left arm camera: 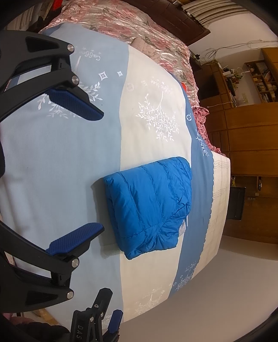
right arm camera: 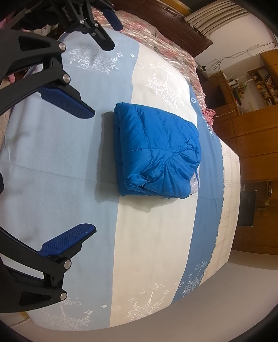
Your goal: Fold large clothes
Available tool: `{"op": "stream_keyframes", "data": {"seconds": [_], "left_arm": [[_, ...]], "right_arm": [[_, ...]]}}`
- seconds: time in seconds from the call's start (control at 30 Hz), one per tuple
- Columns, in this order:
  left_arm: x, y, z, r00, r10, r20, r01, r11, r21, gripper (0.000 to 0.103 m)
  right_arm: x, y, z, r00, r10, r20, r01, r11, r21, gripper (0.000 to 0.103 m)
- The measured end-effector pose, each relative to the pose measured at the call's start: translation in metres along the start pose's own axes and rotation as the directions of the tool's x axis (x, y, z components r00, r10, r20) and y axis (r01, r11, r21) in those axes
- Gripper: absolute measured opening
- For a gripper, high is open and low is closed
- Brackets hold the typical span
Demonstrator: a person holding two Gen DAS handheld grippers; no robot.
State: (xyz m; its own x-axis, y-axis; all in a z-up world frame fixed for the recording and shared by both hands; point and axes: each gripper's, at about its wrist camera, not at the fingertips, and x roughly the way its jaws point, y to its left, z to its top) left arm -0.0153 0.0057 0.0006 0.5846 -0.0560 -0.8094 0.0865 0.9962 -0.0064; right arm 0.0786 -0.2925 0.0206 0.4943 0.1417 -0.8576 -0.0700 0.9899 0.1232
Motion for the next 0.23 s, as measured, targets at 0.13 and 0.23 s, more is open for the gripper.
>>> {"op": "stream_keyframes", "data": {"seconds": [0.13,0.23], "left_arm": [[0.0006,0.0003,0.0018,1.0,-0.001,-0.005,0.001,1.0,0.003,0.096],[0.0006,-0.0001,0.0018,1.0,-0.001,-0.004,0.001,1.0,0.004,0.096]], "right_arm": [[0.0004,-0.0004,0.0003,1.0,-0.002,0.001,0.002,1.0,0.0,0.099],[0.0014,0.0003,-0.0001,1.0,0.0,0.0,0.0,1.0,0.0,0.099]]}}
